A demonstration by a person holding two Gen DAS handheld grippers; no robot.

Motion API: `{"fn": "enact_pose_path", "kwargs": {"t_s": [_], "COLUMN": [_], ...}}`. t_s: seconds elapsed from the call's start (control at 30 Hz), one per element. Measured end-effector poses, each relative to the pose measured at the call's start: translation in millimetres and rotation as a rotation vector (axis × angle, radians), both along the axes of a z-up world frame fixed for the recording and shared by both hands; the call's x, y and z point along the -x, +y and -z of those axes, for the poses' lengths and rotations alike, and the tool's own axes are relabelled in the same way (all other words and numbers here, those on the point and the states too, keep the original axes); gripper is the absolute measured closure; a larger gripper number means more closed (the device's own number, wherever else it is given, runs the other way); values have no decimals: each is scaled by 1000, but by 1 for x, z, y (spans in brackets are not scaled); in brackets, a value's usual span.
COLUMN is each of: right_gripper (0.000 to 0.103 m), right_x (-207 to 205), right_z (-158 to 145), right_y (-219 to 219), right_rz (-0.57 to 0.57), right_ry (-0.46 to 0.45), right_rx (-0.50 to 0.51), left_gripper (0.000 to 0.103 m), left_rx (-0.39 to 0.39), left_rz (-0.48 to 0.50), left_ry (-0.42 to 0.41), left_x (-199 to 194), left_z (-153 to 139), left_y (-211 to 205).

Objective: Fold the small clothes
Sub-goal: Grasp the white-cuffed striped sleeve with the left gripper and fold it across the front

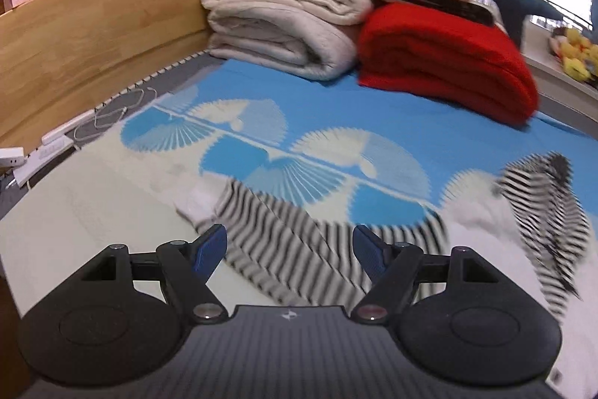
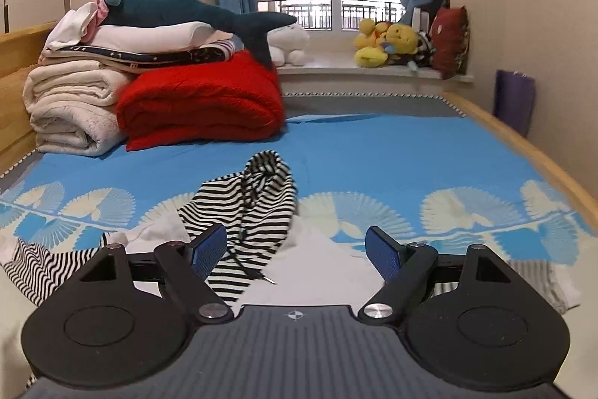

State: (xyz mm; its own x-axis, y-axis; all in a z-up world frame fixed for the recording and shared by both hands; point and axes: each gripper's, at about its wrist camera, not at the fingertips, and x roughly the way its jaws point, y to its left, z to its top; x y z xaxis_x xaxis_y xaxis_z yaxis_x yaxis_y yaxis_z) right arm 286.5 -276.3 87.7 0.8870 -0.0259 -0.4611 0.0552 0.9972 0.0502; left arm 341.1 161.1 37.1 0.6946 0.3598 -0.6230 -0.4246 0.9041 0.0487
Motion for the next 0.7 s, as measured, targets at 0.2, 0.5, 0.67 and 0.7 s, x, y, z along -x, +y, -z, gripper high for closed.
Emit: {"fn": "enact_pose_path", "kwargs": {"t_s": [0.2,0.5,0.67,0.7], "right_gripper": [26,26,26,26], "right_x": [-26,-59,-62,-62], "right_z": [46,68,72,73], "right_y": [0,40,51,52], "right_rz": [72,-53,-90,-91], "right_ry": [99,116,128,132], "right_rx": [-33,122,154,159], "left_gripper": [24,24,32,42], "left_rx": [21,138,182,170], "left_rz": [-56,-256,-274,-251], "left_ry": [62,167,178,177], "left_x": [-51,-88,-93,-95], "left_z": [57,137,160,160], "left_y": [52,134,152,149]}}
